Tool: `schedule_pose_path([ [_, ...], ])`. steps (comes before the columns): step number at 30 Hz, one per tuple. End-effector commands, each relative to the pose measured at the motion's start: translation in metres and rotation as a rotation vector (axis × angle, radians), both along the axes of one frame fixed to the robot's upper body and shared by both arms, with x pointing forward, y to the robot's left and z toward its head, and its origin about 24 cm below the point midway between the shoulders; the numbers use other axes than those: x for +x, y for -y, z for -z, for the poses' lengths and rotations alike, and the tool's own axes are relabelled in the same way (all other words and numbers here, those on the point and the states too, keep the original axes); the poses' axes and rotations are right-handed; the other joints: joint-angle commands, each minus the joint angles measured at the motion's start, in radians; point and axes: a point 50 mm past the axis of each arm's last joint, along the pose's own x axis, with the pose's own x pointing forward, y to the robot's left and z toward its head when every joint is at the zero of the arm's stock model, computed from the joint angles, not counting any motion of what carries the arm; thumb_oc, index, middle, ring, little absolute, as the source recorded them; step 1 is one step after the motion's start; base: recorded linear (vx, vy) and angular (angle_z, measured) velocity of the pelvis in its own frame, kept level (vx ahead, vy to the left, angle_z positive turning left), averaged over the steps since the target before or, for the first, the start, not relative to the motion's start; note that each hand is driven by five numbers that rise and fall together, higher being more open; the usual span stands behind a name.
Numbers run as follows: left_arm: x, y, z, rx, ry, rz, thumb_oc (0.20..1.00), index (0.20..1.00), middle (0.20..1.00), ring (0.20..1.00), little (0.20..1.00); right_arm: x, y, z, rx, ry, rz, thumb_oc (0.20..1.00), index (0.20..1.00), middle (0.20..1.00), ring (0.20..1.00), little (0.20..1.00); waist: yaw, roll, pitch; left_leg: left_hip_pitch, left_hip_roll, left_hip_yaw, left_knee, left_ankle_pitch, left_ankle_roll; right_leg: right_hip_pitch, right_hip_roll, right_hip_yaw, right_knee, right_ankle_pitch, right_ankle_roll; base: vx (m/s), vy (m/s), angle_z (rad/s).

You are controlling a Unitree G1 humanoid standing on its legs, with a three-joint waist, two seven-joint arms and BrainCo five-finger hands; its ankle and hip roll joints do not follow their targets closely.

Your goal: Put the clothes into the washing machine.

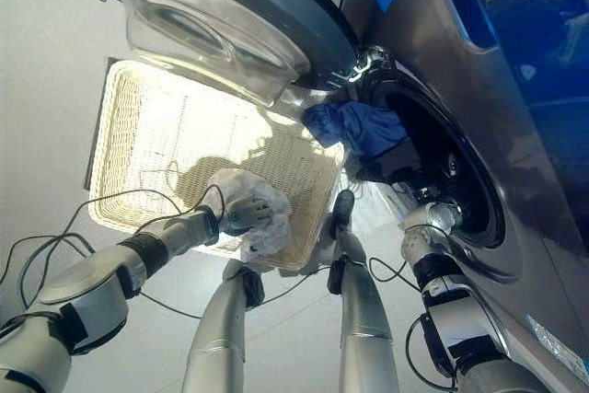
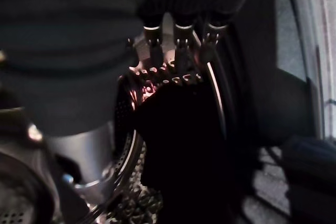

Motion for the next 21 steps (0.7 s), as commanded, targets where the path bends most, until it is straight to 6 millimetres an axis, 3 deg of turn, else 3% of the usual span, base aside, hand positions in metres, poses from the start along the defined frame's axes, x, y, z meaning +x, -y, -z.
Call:
schedule_pose_path([
  [1, 0.0, -0.022, -0.009, -0.222, 0.043, -0.096, 0.2, 0.2, 0.2, 0.2, 0.2, -0.009, 0.012, -0.006, -0.055, 0.035, 0.056, 1.0, 1.0, 1.0, 1.0, 1.0, 0.039, 0.026, -0.008, 0.059, -0.006, 0.05, -0.049, -0.01, -0.098, 0.026, 0.011, -0.01, 0.075, -0.038, 0.134, 0.0, 0.0, 0.0],
  [4, 0.0, -0.02, -0.013, -0.332, 0.058, -0.088, 0.2, 0.2, 0.2, 0.2, 0.2, -0.006, 0.005, -0.009, -0.127, 0.059, -0.003, 1.0, 1.0, 1.0, 1.0, 1.0, 0.041, 0.027, -0.008, 0.079, -0.008, 0.047, -0.045, -0.014, -0.097, 0.043, 0.009, -0.008, 0.084, -0.047, 0.132, -0.02, 0.02, 0.0],
  [11, -0.002, -0.012, -0.038, -0.809, 0.118, -0.058, 0.2, 0.2, 0.2, 0.2, 0.2, -0.006, -0.025, -0.017, -0.396, 0.056, -0.168, 1.0, 1.0, 1.0, 1.0, 1.0, 0.053, 0.032, -0.008, 0.158, -0.01, 0.051, -0.053, -0.017, -0.088, 0.117, 0.006, -0.016, 0.104, -0.079, 0.123, -0.03, 0.038, -0.04],
  [15, -0.007, -0.01, -0.041, -0.973, 0.111, -0.032, 0.2, 0.2, 0.2, 0.2, 0.2, -0.005, -0.038, -0.016, -0.537, 0.057, -0.306, 1.0, 1.0, 1.0, 1.0, 1.0, 0.055, 0.031, -0.008, 0.186, -0.012, 0.048, -0.055, -0.02, -0.086, 0.144, 0.007, -0.015, 0.11, -0.091, 0.121, -0.01, 0.015, -0.02],
  [16, -0.01, -0.011, -0.043, -1.081, 0.107, -0.016, 0.2, 0.2, 0.2, 0.2, 0.2, -0.005, -0.046, -0.014, -0.612, 0.054, -0.387, 1.0, 1.0, 1.0, 1.0, 1.0, 0.058, 0.029, -0.008, 0.202, -0.012, 0.048, -0.058, -0.021, -0.085, 0.158, 0.006, -0.018, 0.11, -0.095, 0.122, 0.0, 0.0, 0.0],
  [21, -0.016, -0.015, -0.044, -1.248, 0.108, 0.01, 0.2, 0.2, 0.2, 0.2, 0.2, -0.007, -0.052, -0.011, -0.759, 0.036, -0.5, 1.0, 1.0, 1.0, 1.0, 1.0, 0.063, 0.021, -0.008, 0.228, -0.008, 0.053, -0.061, -0.025, -0.083, 0.179, 0.005, -0.026, 0.118, -0.107, 0.121, 0.0, 0.0, 0.0],
])
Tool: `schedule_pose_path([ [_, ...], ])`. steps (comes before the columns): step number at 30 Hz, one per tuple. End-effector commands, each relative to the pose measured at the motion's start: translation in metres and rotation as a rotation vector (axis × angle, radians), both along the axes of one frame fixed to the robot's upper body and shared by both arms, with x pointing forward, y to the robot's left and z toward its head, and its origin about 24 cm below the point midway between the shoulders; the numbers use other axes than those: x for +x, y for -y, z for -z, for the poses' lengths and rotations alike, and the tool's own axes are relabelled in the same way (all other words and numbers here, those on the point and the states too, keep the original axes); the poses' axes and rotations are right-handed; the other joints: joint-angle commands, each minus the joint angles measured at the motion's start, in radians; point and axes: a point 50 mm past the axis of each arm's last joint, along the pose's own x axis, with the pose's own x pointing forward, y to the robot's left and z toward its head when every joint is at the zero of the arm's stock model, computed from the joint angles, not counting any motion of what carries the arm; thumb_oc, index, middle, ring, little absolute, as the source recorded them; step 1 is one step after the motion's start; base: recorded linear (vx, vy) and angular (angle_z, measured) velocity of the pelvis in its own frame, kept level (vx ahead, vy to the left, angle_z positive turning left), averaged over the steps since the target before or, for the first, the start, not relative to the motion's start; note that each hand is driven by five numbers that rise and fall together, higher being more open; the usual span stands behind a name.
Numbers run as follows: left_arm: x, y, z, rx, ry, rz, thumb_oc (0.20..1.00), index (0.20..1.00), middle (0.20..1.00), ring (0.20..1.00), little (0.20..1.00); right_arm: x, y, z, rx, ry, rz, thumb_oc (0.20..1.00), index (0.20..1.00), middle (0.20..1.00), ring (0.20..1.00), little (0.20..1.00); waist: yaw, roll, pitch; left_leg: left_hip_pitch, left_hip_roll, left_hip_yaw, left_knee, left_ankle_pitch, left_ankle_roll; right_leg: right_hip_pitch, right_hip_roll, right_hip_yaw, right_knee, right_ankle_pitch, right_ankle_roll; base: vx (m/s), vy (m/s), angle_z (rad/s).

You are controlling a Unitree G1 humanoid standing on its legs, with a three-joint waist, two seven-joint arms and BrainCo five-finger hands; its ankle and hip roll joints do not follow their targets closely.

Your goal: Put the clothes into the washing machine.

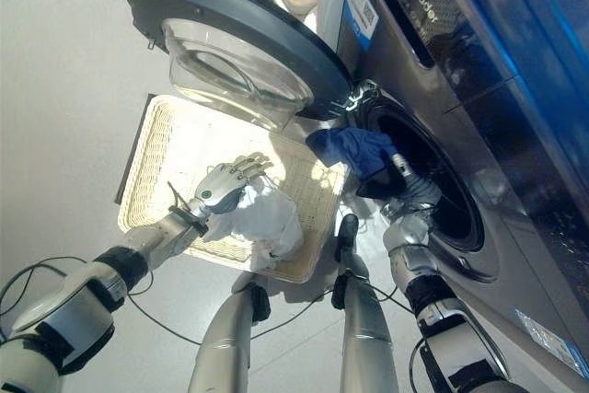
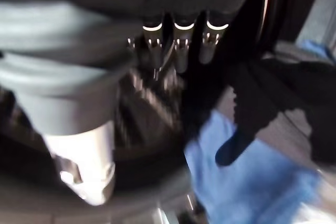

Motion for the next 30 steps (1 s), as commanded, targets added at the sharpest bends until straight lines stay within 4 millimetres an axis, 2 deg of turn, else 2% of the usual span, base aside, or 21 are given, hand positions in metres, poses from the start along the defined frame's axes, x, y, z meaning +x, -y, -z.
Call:
schedule_pose_path([
  [1, -0.005, 0.001, -0.015, -0.256, 0.085, 0.055, 0.2, 0.2, 0.2, 0.2, 0.2, -0.002, 0.003, -0.018, -0.208, 0.071, -0.093, 1.0, 1.0, 1.0, 1.0, 1.0, 0.033, 0.018, -0.009, 0.041, -0.006, 0.029, -0.031, -0.03, -0.081, 0.018, -0.001, -0.046, 0.131, -0.109, 0.116, 0.01, -0.035, -0.01],
  [7, -0.009, -0.001, -0.011, -0.353, 0.081, 0.06, 0.2, 0.2, 0.2, 0.2, 0.2, -0.004, 0.013, -0.009, -0.199, 0.038, -0.074, 1.0, 1.0, 1.0, 1.0, 1.0, 0.043, 0.012, -0.009, 0.048, -0.005, 0.021, -0.02, -0.042, -0.082, 0.026, -0.003, -0.053, 0.148, -0.124, 0.116, 0.02, -0.032, -0.01],
  [14, -0.004, -0.007, 0.0, -0.287, 0.005, -0.029, 0.2, 0.2, 0.2, 0.2, 0.2, -0.004, 0.015, -0.005, -0.182, 0.029, -0.079, 1.0, 1.0, 1.0, 1.0, 1.0, 0.041, 0.009, -0.009, 0.039, -0.002, 0.022, -0.014, -0.046, -0.082, 0.017, 0.0, -0.054, 0.157, -0.132, 0.114, 0.02, -0.008, 0.0],
  [15, -0.001, -0.009, 0.006, -0.219, -0.061, -0.067, 1.0, 1.0, 1.0, 1.0, 1.0, -0.004, 0.015, -0.003, -0.177, 0.022, -0.088, 1.0, 1.0, 1.0, 1.0, 1.0, 0.038, 0.009, -0.009, 0.031, -0.001, 0.023, -0.007, -0.047, -0.082, 0.01, -0.001, -0.053, 0.161, -0.132, 0.116, 0.04, -0.002, 0.0],
  [22, 0.001, -0.018, 0.03, 0.005, -0.28, -0.153, 1.0, 1.0, 1.0, 1.0, 1.0, -0.002, 0.023, 0.001, -0.15, -0.006, -0.102, 1.0, 1.0, 1.0, 1.0, 1.0, 0.025, 0.015, -0.009, 0.012, 0.001, 0.03, -0.008, -0.045, -0.083, -0.006, 0.004, -0.046, 0.147, -0.127, 0.117, 0.02, 0.005, 0.0],
  [26, 0.003, -0.019, 0.034, 0.116, -0.346, -0.18, 1.0, 1.0, 1.0, 1.0, 1.0, -0.001, 0.022, 0.001, -0.155, -0.012, -0.122, 1.0, 1.0, 1.0, 1.0, 1.0, 0.018, 0.017, -0.009, 0.002, 0.003, 0.037, -0.011, -0.043, -0.083, -0.015, 0.008, -0.04, 0.141, -0.124, 0.118, 0.0, 0.0, 0.0],
  [30, 0.006, -0.019, 0.03, 0.206, -0.357, -0.183, 1.0, 1.0, 1.0, 1.0, 1.0, 0.003, 0.023, -0.004, -0.155, -0.011, -0.13, 1.0, 1.0, 1.0, 1.0, 1.0, 0.013, 0.018, -0.009, -0.013, 0.005, 0.04, -0.008, -0.04, -0.084, -0.026, 0.01, -0.037, 0.135, -0.12, 0.121, 0.0, 0.0, 0.0],
])
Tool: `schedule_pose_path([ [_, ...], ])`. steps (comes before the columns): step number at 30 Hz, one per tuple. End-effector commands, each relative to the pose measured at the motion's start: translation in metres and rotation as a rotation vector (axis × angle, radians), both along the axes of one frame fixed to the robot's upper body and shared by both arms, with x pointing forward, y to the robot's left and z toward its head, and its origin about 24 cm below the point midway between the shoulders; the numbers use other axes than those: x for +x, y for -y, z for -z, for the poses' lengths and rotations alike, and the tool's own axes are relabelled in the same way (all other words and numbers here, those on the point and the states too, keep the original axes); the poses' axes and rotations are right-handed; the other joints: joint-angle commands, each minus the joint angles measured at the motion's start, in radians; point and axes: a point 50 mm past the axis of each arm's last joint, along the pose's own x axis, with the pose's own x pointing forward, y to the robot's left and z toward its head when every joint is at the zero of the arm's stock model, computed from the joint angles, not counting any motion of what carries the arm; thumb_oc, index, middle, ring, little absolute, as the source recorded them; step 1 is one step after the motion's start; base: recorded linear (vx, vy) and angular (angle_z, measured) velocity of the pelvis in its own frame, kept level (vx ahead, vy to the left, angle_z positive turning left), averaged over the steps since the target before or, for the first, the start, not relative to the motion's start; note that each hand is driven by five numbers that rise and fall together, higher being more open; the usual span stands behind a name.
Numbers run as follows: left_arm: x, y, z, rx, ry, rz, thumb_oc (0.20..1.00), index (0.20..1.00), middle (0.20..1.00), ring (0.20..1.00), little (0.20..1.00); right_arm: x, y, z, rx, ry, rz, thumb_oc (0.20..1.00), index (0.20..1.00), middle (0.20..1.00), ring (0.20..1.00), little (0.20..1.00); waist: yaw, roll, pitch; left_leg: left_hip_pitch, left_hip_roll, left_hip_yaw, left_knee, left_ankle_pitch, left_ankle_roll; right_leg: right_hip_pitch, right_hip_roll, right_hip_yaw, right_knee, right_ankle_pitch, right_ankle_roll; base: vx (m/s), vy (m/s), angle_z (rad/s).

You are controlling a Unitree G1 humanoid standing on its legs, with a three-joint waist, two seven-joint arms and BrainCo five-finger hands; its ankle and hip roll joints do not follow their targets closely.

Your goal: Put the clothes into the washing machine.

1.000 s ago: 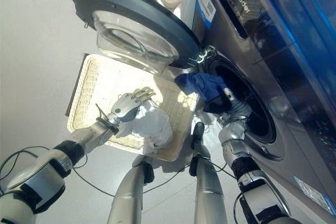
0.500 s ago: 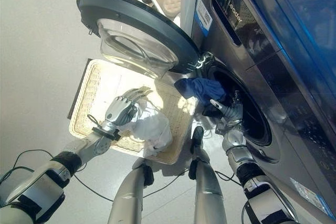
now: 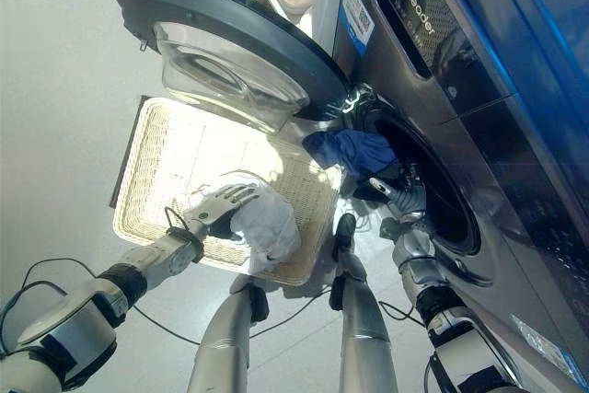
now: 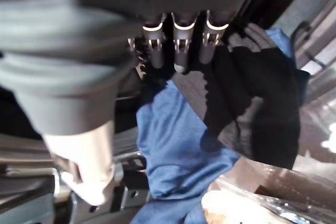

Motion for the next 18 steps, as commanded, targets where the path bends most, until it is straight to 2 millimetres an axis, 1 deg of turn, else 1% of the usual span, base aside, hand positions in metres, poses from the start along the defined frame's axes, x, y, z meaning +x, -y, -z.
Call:
schedule_pose_path([
  [1, 0.003, -0.008, -0.009, 0.047, 0.007, -0.018, 1.0, 1.0, 1.0, 1.0, 1.0, 0.002, 0.012, -0.022, -0.013, 0.094, -0.001, 1.0, 1.0, 1.0, 1.0, 1.0, 0.016, 0.023, -0.012, 0.002, -0.002, 0.038, 0.006, -0.034, -0.076, -0.015, -0.004, -0.032, 0.157, -0.118, 0.122, 0.0, 0.0, 0.0],
  [7, 0.004, -0.006, -0.01, 0.155, 0.005, 0.021, 1.0, 1.0, 1.0, 1.0, 1.0, 0.003, 0.014, -0.023, 0.002, 0.094, 0.0, 1.0, 1.0, 1.0, 1.0, 1.0, 0.01, 0.023, -0.012, -0.017, 0.001, 0.039, 0.013, -0.034, -0.079, -0.032, -0.006, -0.027, 0.157, -0.113, 0.126, 0.0, 0.0, 0.0],
  [9, 0.004, -0.005, -0.011, 0.221, 0.026, 0.054, 1.0, 1.0, 1.0, 1.0, 1.0, 0.003, 0.014, -0.022, 0.007, 0.094, -0.001, 1.0, 1.0, 1.0, 1.0, 1.0, 0.009, 0.022, -0.012, -0.023, 0.002, 0.041, 0.015, -0.033, -0.079, -0.037, -0.006, -0.028, 0.156, -0.11, 0.126, 0.0, 0.0, 0.0],
  [10, 0.005, -0.005, -0.013, 0.281, 0.058, 0.074, 1.0, 1.0, 1.0, 1.0, 1.0, 0.003, 0.015, -0.022, 0.012, 0.097, -0.004, 1.0, 1.0, 1.0, 1.0, 1.0, 0.007, 0.02, -0.012, -0.031, 0.005, 0.042, 0.015, -0.031, -0.082, -0.041, -0.006, -0.027, 0.15, -0.106, 0.127, 0.0, 0.0, 0.0],
  [18, 0.012, -0.005, -0.022, 0.417, 0.206, 0.075, 1.0, 1.0, 1.0, 1.0, 1.0, 0.004, 0.009, -0.02, 0.026, 0.108, -0.02, 1.0, 1.0, 1.0, 1.0, 1.0, -0.002, 0.008, -0.012, -0.059, 0.009, 0.039, 0.013, -0.024, -0.089, -0.068, 0.001, -0.018, 0.14, -0.093, 0.127, 0.0, 0.0, 0.0],
])
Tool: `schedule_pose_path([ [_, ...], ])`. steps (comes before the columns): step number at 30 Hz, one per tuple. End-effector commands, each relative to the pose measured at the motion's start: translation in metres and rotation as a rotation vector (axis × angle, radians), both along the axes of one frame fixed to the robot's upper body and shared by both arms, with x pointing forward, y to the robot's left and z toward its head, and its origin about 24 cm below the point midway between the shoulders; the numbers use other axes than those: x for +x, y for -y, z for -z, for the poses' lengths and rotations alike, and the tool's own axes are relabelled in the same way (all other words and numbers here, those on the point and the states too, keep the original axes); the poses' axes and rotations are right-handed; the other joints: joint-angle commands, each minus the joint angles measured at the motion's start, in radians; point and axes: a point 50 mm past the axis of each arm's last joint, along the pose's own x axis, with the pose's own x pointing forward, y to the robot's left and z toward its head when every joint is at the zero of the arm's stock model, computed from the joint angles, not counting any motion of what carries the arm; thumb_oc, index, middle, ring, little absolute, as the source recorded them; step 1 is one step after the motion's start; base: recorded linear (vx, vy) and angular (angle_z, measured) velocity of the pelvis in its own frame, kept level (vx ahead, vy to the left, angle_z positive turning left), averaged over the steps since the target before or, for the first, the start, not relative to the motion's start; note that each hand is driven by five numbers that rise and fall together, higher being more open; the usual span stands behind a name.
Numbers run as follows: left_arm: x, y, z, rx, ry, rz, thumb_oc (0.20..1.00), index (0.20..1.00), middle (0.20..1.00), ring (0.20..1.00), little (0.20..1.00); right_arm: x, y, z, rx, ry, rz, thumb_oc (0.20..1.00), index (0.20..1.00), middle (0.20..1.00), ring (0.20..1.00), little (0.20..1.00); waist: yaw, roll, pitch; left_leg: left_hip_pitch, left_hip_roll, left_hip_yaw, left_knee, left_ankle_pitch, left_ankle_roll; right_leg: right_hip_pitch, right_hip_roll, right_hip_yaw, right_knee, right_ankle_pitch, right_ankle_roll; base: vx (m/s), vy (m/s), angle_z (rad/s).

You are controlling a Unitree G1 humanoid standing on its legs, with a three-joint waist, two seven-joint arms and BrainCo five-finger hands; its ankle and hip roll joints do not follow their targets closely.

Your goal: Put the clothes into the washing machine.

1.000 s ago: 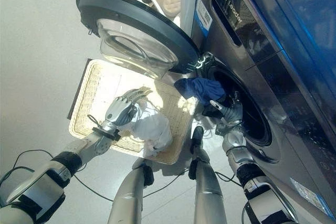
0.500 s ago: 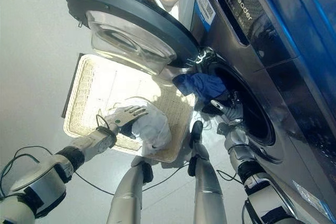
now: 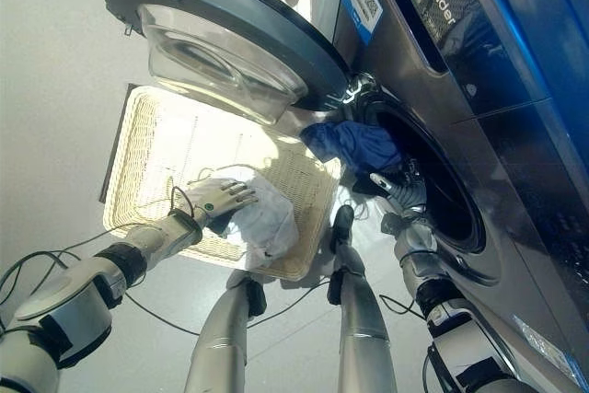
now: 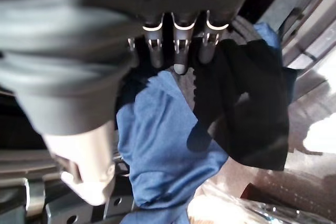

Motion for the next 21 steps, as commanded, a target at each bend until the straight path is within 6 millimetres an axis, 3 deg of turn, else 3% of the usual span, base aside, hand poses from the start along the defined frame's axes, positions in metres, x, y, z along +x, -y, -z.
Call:
schedule_pose_path([
  [1, 0.002, -0.004, -0.007, 0.059, 0.102, 0.023, 1.0, 1.0, 1.0, 1.0, 1.0, 0.0, 0.01, -0.018, -0.006, 0.1, 0.008, 1.0, 1.0, 1.0, 1.0, 1.0, 0.02, 0.017, -0.019, -0.009, 0.006, 0.04, 0.006, -0.023, -0.09, -0.021, 0.001, -0.02, 0.137, -0.091, 0.129, 0.0, 0.0, 0.0],
  [13, 0.008, -0.005, -0.015, 0.119, 0.249, 0.037, 1.0, 1.0, 1.0, 1.0, 1.0, 0.004, 0.006, -0.025, 0.048, 0.134, -0.002, 1.0, 1.0, 1.0, 1.0, 1.0, 0.014, -0.006, -0.019, -0.072, 0.009, 0.026, -0.015, 0.008, -0.105, -0.069, 0.016, -0.018, 0.096, -0.051, 0.129, 0.0, -0.013, -0.01],
  [21, 0.013, -0.005, -0.022, 0.168, 0.258, -0.008, 1.0, 1.0, 1.0, 1.0, 1.0, 0.007, -0.005, -0.045, 0.069, 0.218, -0.021, 1.0, 1.0, 1.0, 1.0, 1.0, 0.001, -0.021, -0.019, -0.145, 0.007, 0.01, -0.039, 0.035, -0.116, -0.137, 0.033, 0.002, 0.059, -0.014, 0.13, 0.0, 0.001, 0.0],
])
